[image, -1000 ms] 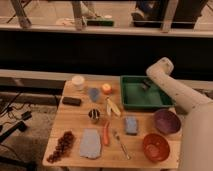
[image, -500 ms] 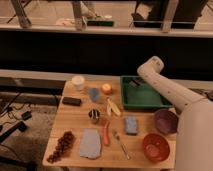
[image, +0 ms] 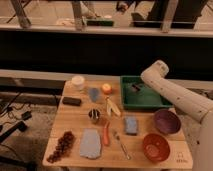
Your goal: Wipe tray with brush
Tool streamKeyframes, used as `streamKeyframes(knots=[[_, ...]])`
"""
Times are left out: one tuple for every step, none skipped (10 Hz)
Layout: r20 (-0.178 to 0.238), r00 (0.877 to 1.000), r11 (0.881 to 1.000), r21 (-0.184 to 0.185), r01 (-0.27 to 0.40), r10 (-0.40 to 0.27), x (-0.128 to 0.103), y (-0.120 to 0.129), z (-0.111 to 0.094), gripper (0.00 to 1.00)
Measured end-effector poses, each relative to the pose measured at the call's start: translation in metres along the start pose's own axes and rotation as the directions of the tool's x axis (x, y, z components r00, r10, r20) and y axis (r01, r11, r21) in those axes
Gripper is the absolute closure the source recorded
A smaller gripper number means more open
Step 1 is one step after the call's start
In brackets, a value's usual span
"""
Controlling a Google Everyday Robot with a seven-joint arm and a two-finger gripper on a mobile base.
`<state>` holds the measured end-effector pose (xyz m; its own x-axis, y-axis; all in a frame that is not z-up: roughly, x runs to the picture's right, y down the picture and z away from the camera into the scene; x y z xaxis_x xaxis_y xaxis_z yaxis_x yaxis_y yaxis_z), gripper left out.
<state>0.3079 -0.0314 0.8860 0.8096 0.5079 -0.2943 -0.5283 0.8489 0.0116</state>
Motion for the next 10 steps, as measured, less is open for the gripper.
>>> streamKeyframes(knots=[[0.006, 1.0, 1.0, -0.015, -0.005, 0.005, 0.005, 0.008, -0.008, 0.82], [0.014, 1.0, 0.999, -0.033, -0.001, 0.002, 0.002, 0.017, -0.015, 0.82], [0.021, 1.0, 0.999, -0.045, 0.006, -0.005, -0.003, 0.025, -0.02, 0.82], [0.026, 1.0, 0.998, -0.057, 0.01, -0.009, -0.008, 0.033, -0.026, 0.82], [0.027, 1.0, 0.998, -0.067, 0.008, -0.006, -0.009, 0.038, -0.03, 0.82], [0.024, 1.0, 0.997, -0.071, 0.004, -0.002, -0.006, 0.04, -0.032, 0.82], [0.018, 1.0, 0.997, -0.072, -0.004, 0.005, 0.001, 0.039, -0.034, 0.82], [0.007, 1.0, 0.997, -0.07, -0.019, 0.019, 0.011, 0.036, -0.035, 0.82], [-0.011, 0.999, 0.997, -0.065, -0.039, 0.038, 0.027, 0.031, -0.035, 0.82], [-0.028, 0.998, 0.997, -0.06, -0.057, 0.055, 0.04, 0.027, -0.034, 0.82]])
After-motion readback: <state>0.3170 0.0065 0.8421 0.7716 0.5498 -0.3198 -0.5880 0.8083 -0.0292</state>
